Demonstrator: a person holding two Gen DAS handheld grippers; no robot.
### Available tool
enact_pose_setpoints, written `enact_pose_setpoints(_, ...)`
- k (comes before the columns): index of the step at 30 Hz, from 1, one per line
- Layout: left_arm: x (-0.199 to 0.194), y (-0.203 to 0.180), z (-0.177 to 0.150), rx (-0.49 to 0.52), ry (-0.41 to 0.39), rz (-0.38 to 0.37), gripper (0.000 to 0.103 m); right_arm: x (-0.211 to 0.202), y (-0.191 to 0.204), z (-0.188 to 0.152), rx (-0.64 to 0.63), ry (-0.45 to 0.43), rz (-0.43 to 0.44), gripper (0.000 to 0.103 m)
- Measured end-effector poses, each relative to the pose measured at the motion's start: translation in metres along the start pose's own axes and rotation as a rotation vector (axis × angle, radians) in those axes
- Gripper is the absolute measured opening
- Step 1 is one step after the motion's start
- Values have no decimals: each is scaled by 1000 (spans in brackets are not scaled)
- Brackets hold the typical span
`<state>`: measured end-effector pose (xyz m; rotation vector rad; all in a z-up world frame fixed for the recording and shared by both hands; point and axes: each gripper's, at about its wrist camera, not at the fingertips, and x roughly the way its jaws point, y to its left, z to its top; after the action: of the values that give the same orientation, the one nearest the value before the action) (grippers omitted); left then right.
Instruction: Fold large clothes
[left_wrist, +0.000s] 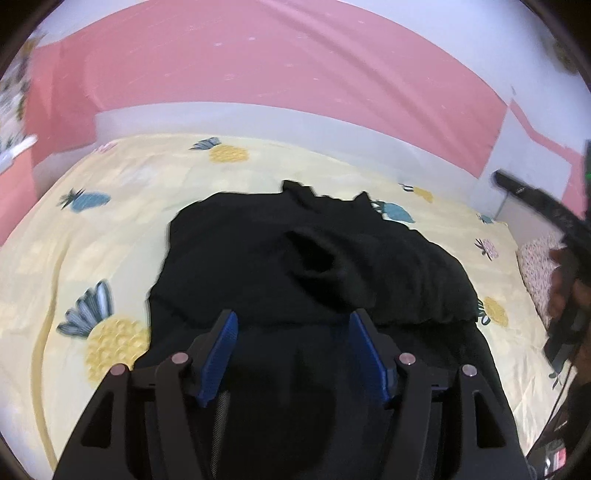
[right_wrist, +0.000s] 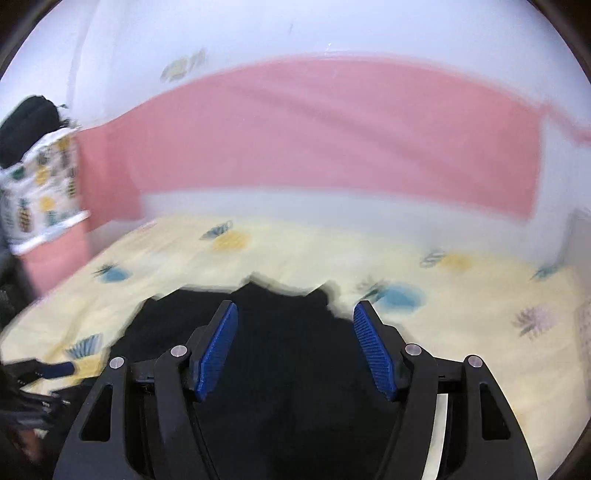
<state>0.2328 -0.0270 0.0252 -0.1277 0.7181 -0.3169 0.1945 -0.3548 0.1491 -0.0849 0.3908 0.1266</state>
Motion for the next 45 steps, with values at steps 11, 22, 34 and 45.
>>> enact_pose_setpoints(11, 137, -40, 30, 43, 130, 4, 24, 73, -112, -101, 257, 351, -49, 25)
enact_pose_setpoints(22, 147, -14, 11, 94, 96, 81, 21, 103, -90, -165, 249, 505, 46, 26)
enact_pose_setpoints(34, 107, -30, 57, 28, -64, 67, 22, 148, -159, -121, 372, 399, 2, 26)
enact_pose_setpoints(45, 194, -31, 37, 93, 72, 108, 25, 154, -154, -139, 361, 446, -1, 23)
